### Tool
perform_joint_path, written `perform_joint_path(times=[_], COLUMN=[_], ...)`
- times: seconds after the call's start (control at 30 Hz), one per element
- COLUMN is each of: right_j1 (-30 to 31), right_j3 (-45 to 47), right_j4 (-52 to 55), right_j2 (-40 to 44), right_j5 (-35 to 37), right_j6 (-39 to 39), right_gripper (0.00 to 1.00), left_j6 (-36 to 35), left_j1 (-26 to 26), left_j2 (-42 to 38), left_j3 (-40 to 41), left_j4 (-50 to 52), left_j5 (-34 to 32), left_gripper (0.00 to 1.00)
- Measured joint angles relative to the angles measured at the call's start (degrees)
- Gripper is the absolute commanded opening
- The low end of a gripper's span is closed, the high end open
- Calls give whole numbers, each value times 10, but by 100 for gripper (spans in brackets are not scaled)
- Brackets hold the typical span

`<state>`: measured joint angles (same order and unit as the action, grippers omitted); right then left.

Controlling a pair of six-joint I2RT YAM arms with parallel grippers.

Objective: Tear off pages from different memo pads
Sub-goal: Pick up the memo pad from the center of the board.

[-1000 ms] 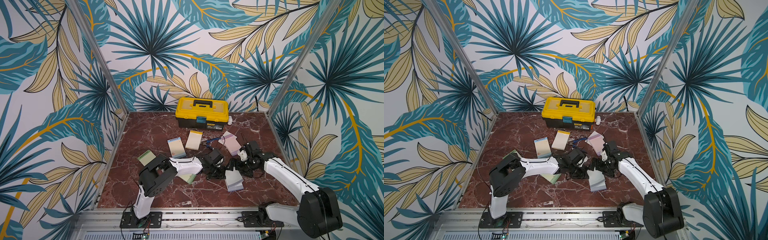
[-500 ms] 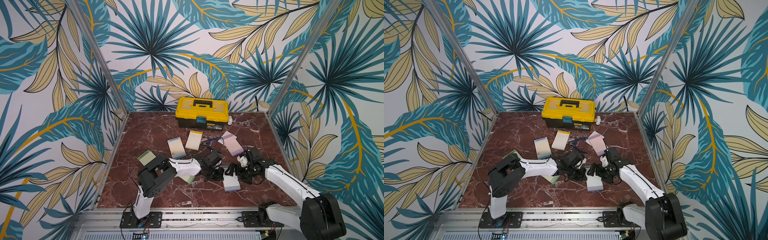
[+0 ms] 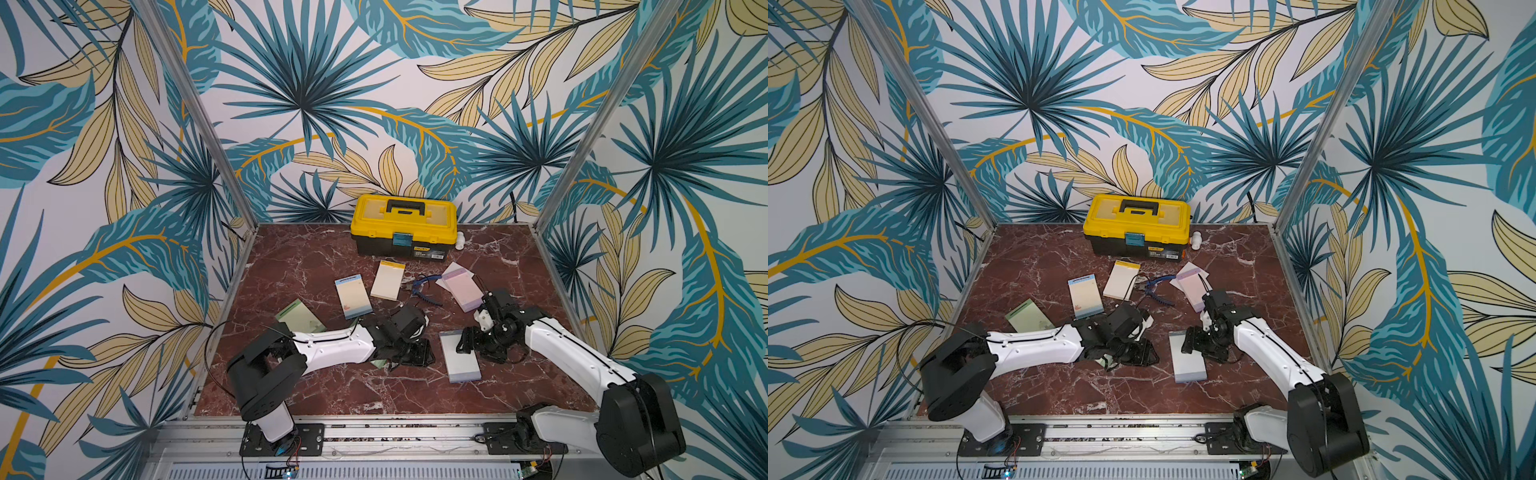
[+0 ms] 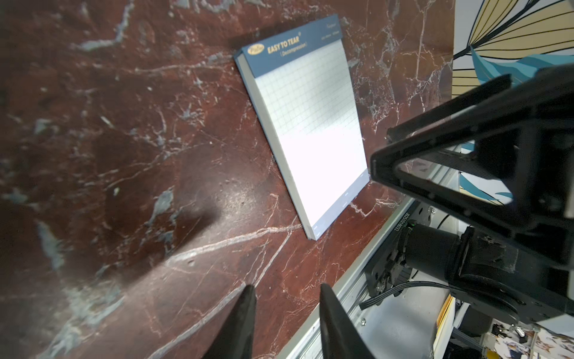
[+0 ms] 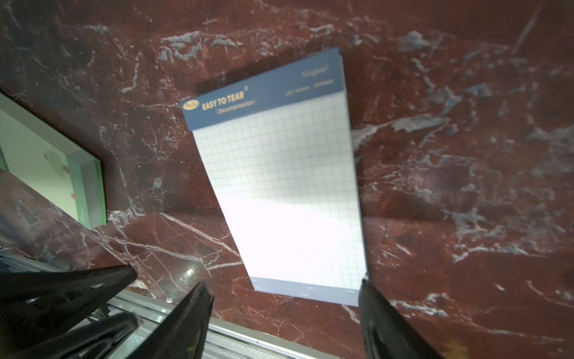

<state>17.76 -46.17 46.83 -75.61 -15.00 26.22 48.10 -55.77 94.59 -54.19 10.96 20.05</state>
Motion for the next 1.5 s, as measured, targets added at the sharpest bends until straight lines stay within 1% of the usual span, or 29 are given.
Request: perform_joint_path(times=[0.13, 0.3, 0.4, 0.6, 0.8, 0.9, 1.0, 1.2, 1.23, 1.3, 1.5], right_j1=[40, 89, 101, 117, 137, 139, 139, 139, 139, 139, 140], right_j3=[-54, -115, -131, -145, -150, -151, -152, -152, -152, -152, -152], right_j4=[26, 57, 65, 70, 71, 71, 71, 71, 71, 71, 70], right_j2=[-59, -130, -158, -200, -222, -231, -238, -239, -239, -239, -239], right_j5=[36, 91, 108, 117, 122, 128, 133, 135, 135, 134, 129], right_j6=[-14, -27, -28, -28, -27, -27, -24, -13, -12, -11, -9], right_gripper=[76, 68, 67, 66, 66, 66, 63, 62, 60, 53, 52], left_j6=[-2, -4, -6, -1, 8, 12, 14, 14, 14, 15, 18], left_j1=[2, 4, 5, 9, 11, 11, 11, 11, 11, 11, 11], left_j2=[1, 7, 7, 5, 5, 5, 5, 5, 5, 5, 5], left_j3=[19, 27, 32, 67, 77, 77, 77, 77, 77, 77, 77], left_j4=[-17, -29, -41, -60, -73, -82, -87, -88, -88, -89, -90], left_j5=[-1, -2, -2, -4, -4, -4, -4, -4, -4, -4, -4], left_gripper=[35, 34, 33, 32, 31, 31, 30, 30, 30, 30, 30])
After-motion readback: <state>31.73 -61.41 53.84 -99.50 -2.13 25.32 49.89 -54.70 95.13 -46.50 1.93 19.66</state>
